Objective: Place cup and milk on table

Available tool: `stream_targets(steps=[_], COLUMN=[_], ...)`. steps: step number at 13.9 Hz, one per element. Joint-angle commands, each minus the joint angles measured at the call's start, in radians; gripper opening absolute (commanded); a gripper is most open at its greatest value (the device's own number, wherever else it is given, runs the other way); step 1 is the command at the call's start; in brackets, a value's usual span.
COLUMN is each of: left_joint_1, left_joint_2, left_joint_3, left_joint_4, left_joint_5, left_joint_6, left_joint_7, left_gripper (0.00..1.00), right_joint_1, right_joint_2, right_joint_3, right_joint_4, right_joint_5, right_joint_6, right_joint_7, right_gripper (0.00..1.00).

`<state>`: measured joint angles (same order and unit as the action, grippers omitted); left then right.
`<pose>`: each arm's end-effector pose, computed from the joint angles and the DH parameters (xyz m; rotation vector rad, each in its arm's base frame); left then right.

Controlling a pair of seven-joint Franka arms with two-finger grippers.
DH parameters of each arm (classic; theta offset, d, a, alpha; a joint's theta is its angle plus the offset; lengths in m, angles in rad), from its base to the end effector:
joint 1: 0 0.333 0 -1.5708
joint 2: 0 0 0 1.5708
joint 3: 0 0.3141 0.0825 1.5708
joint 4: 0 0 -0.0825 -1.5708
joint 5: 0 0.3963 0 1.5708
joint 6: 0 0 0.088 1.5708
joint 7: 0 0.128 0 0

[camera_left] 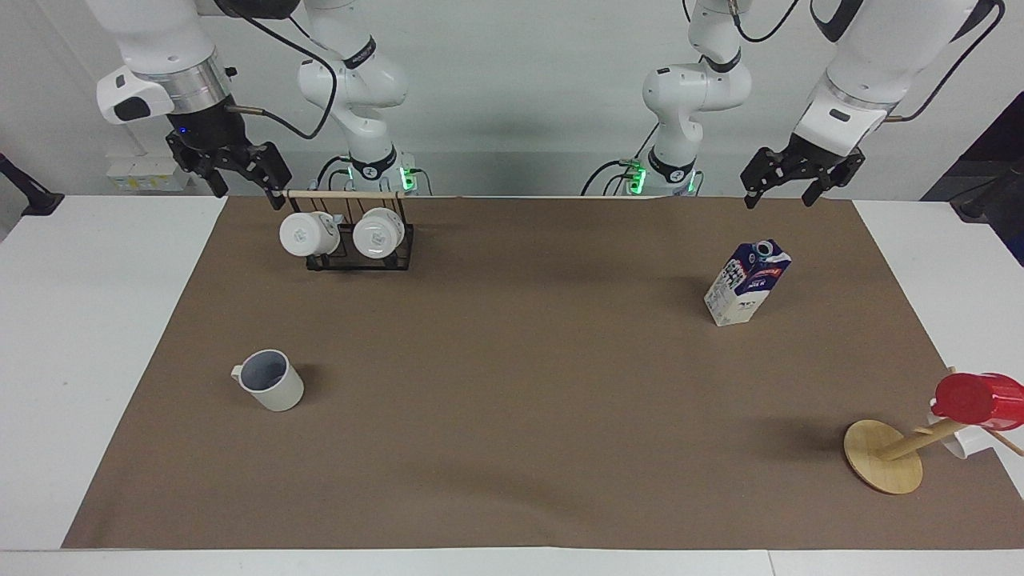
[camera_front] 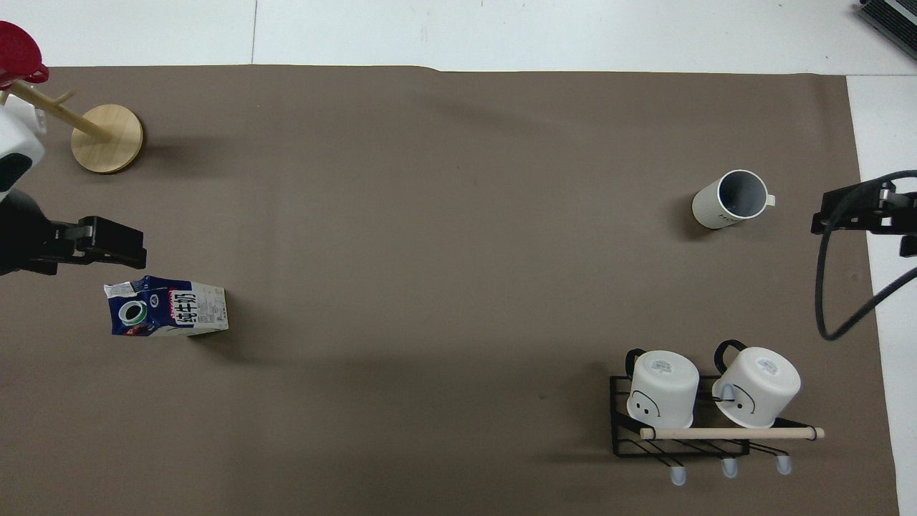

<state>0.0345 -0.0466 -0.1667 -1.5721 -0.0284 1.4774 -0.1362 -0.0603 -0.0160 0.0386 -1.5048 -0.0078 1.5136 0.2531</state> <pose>0.5363 -0.0773 0.6185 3.1267 0.0038 -0.0799 0.5567 -0.0129 0.6373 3.1062 -0.4304 0.0401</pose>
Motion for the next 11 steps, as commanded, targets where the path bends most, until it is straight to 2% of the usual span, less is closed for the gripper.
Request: stream_targets(steps=[1, 11], left_joint_1=[0.001, 0.002], left_joint_2=[0.014, 0.013], left_joint_3=[-0.001, -0.001], left_joint_4=[0.029, 0.026], left_joint_5=[0.004, 0.001], left_joint_6=[-0.008, -0.003], left_joint_7=[0.013, 0.015], left_gripper=[1.0, 1.0], right_joint_1=[-0.006, -0.01], right_joint_2=[-0.001, -0.001], right_joint_3=[0.004, 0.003], right_joint_4=[0.005, 0.006], right_joint_5=[0.003, 0.003], right_joint_6=[-0.016, -0.012], right_joint_7=[-0.032, -0.021], right_gripper=[1.0, 1.0])
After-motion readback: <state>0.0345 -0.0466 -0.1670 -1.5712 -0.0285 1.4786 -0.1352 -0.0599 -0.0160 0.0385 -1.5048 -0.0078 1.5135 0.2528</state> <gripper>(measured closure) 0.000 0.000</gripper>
